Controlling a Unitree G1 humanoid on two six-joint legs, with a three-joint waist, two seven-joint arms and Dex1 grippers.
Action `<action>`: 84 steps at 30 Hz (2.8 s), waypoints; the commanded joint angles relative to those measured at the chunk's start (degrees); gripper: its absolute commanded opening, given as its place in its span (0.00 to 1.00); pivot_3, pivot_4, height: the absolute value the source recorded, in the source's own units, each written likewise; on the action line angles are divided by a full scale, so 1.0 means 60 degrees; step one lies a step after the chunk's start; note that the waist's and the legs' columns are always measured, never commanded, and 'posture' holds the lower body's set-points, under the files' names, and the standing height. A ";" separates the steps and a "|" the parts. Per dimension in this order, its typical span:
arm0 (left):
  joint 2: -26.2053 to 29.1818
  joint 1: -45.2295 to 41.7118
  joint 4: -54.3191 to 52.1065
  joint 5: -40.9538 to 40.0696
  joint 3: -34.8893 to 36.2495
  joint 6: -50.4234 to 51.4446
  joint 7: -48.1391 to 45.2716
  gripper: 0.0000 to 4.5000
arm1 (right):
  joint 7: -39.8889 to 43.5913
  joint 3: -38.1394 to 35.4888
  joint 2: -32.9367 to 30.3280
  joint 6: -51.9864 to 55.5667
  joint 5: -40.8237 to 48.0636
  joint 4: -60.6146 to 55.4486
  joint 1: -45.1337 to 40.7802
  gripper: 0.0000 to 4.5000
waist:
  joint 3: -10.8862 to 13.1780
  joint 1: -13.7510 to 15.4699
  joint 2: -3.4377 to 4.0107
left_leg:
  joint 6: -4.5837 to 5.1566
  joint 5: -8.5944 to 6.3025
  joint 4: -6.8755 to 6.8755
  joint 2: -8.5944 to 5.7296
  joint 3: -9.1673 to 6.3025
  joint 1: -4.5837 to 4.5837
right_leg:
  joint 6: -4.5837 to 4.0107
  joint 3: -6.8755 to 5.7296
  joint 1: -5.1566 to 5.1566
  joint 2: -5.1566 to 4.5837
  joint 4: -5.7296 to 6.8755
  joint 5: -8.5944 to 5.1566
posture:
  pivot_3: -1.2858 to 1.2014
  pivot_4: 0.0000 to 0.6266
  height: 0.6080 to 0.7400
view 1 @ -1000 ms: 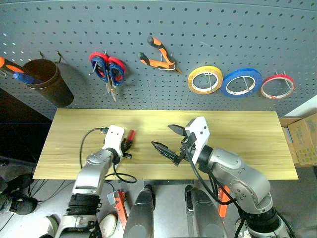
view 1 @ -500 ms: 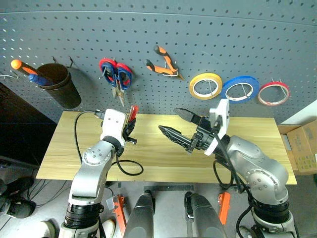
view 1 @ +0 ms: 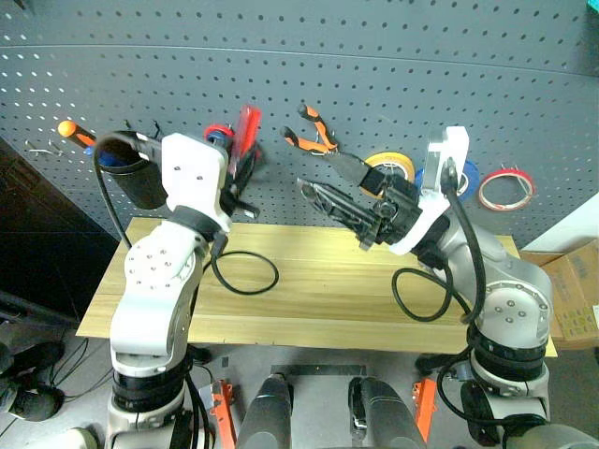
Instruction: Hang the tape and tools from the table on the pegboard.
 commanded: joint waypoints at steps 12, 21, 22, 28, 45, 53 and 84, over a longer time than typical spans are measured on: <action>0.0831 -0.2864 0.2721 0.0095 0.1564 -0.1588 0.0724 0.18 | -0.0243 0.0258 0.0495 -0.1228 -0.0812 0.0648 -0.0868 1.00 | -0.0258 0.0007 0.0005 | 0.0011 0.0010 -0.0006 -0.0001 0.0010 0.0126 | 0.0000 0.0014 0.0129 0.0007 -0.0013 0.0013 | 0.61 0.14 1.00; 0.1478 -0.3309 0.5250 0.0089 0.2138 -0.3568 0.0946 0.18 | -0.0285 0.0546 0.0950 -0.1721 -0.1414 0.0999 -0.1130 1.00 | -0.0318 0.0004 0.0001 | 0.0010 0.0011 -0.0010 -0.0001 0.0014 0.0139 | -0.0038 0.0020 0.0131 0.0008 -0.0006 0.0037 | 0.61 0.14 1.00; 0.1520 -0.3325 0.5531 0.0087 0.2205 -0.3769 0.1021 0.18 | -0.0293 0.0554 0.0974 -0.1752 -0.1454 0.1010 -0.1132 1.00 | -0.0320 0.0003 -0.0002 | 0.0010 0.0011 -0.0009 0.0000 0.0014 0.0141 | -0.0039 0.0021 0.0133 0.0008 -0.0004 0.0037 | 0.61 0.14 1.00; 0.1697 -0.3359 0.7307 -0.0039 0.2569 -0.4795 0.1296 0.18 | -0.0298 0.0699 0.1068 -0.1872 -0.1701 0.0997 -0.1008 1.00 | -0.0328 0.0003 -0.0006 | 0.0010 0.0011 -0.0010 0.0000 0.0014 0.0143 | -0.0045 0.0021 0.0133 0.0009 -0.0002 0.0041 | 0.61 0.16 1.00; 0.2049 -0.3803 1.0375 -0.0123 0.2221 -0.6748 0.0890 0.18 | -0.0386 0.0767 0.1105 -0.1916 -0.2056 0.0925 -0.0748 1.00 | -0.0335 -0.0028 -0.0017 | 0.0012 0.0012 -0.0007 0.0001 0.0014 0.0150 | -0.0046 0.0021 0.0135 0.0010 0.0016 0.0042 | 0.60 0.19 1.00; 0.1908 -0.3761 1.0408 -0.0302 0.2189 -0.6719 0.0829 0.65 | -0.0402 0.0777 0.1080 -0.1897 -0.2082 0.0894 -0.0685 1.00 | -0.0335 -0.0054 -0.0017 | 0.0013 0.0012 -0.0008 0.0003 0.0014 0.0153 | -0.0046 0.0022 0.0135 0.0011 0.0020 0.0042 | 0.60 0.20 1.00; 0.0183 -0.1817 0.5143 -0.1713 0.0781 -0.2252 0.0424 1.00 | -0.0294 0.0650 0.0221 -0.1854 -0.2429 0.0657 0.0075 1.00 | -0.0338 -0.0118 -0.0015 | 0.0015 0.0012 -0.0027 0.0010 0.0032 0.0210 | -0.0029 0.0046 0.0180 0.0017 0.0012 0.0027 | 0.60 0.19 1.00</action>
